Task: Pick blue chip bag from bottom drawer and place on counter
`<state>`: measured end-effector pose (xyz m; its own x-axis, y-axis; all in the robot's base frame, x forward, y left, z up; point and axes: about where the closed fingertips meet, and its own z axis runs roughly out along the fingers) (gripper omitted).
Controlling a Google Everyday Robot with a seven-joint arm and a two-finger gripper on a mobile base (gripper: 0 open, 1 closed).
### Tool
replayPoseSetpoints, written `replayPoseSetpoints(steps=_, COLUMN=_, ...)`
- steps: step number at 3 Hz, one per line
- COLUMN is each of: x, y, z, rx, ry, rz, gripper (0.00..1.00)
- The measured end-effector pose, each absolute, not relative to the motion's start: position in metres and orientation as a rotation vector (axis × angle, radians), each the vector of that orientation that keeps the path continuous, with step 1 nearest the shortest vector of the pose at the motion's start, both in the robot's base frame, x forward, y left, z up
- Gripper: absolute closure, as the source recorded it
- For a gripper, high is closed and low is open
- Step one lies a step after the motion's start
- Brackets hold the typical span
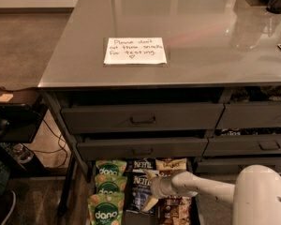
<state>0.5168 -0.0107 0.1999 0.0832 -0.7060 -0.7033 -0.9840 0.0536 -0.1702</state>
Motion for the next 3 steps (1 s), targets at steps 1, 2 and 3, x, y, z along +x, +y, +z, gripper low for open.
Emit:
replayPoseSetpoints(steps=1, x=0.521, y=-0.004, z=0.186, rx=-1.770, ry=1.651, rz=0.512, gripper=0.00)
replayPoseSetpoints(steps=2, x=0.523, y=-0.004, z=0.170, rx=-1.818, ry=1.650, rz=0.488, gripper=0.00)
replayPoseSetpoints(steps=3, x=0.525, y=-0.006, z=0.157, rx=-1.851, ry=1.663, rz=0.471, gripper=0.00)
